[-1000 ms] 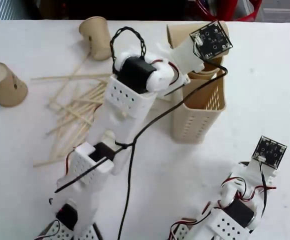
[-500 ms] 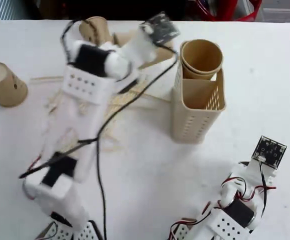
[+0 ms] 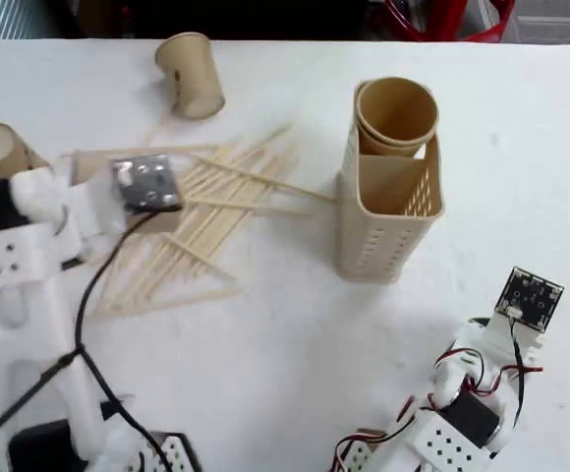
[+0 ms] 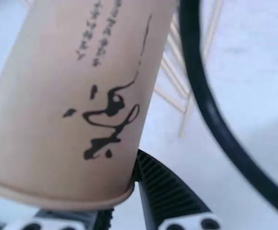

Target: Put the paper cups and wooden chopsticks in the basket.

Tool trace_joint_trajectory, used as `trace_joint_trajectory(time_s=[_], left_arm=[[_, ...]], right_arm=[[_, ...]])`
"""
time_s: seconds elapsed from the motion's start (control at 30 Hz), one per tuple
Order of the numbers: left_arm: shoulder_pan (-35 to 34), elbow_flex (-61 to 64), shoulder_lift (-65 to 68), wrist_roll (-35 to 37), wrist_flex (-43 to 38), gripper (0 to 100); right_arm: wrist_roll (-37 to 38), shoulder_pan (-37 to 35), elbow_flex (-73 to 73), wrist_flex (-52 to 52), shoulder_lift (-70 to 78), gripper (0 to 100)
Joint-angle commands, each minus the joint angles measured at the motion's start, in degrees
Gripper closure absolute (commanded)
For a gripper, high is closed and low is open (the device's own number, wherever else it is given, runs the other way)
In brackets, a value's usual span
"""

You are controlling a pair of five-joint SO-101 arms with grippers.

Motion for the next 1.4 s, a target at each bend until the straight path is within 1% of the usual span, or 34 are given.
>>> trace_joint_trajectory(time_s=[0.0, 0.07, 0.13, 0.27, 0.33, 0.47, 0.57, 0.63, 0.73, 0.8, 0.87, 0.97, 1.0, 1.03, 1.17, 1.37], left_arm=[[-15.60, -0.79, -6.46, -33.85, -4.40, 98], [-23.78, -0.35, -7.43, -40.44, -9.32, 98], [-31.16, 0.53, -7.60, -45.01, -14.15, 98], [-41.36, 4.40, -8.13, -52.57, -22.77, 98], [-45.23, 5.98, -8.13, -56.62, -27.25, 98], [-51.12, 10.55, -8.22, -68.13, -34.73, 98], [-53.49, 13.45, -8.22, -75.69, -36.48, 98], [-53.49, 14.42, -8.31, -77.71, -36.13, 98], [-51.21, 15.47, -8.31, -74.90, -32.79, 98], [-47.52, 15.21, -8.31, -69.80, -29.01, 98], [-41.98, 15.12, -8.75, -61.10, -26.64, 98], [-33.54, 16.26, -9.98, -43.52, -26.11, 98], [-31.60, 17.32, -10.33, -40.53, -26.11, 98], [-30.29, 18.73, -10.86, -39.56, -26.11, 98], [-30.20, 25.41, -11.91, -38.86, -26.55, 98], [-29.93, 42.02, -14.02, -38.24, -26.64, 98]], right_arm=[[0.70, 0.31, 0.35, -0.57, 0.40, 97.8], [0.70, 0.31, 0.35, -0.57, 0.40, 97.8], [0.70, 0.31, 0.35, -0.57, 0.40, 97.8], [0.70, 0.31, 0.35, -0.57, 0.40, 97.8], [0.70, 0.31, 0.35, -0.57, 0.40, 97.8], [0.70, 0.31, 0.35, -0.57, 0.40, 97.8], [0.70, 0.31, 0.35, -0.57, 0.40, 97.8], [0.70, 0.31, 0.35, -0.57, 0.40, 97.8], [0.70, 0.31, 0.35, -0.57, 0.40, 97.8], [0.70, 0.31, 0.35, -0.57, 0.40, 97.8], [0.70, 0.31, 0.35, -0.57, 0.40, 97.8], [0.70, 0.31, 0.35, -0.57, 0.40, 97.8], [0.70, 0.31, 0.35, -0.57, 0.40, 97.8], [0.70, 0.31, 0.35, -0.57, 0.40, 97.8], [0.70, 0.31, 0.35, -0.57, 0.40, 97.8], [0.70, 0.40, 0.35, -0.57, 0.40, 97.8]])
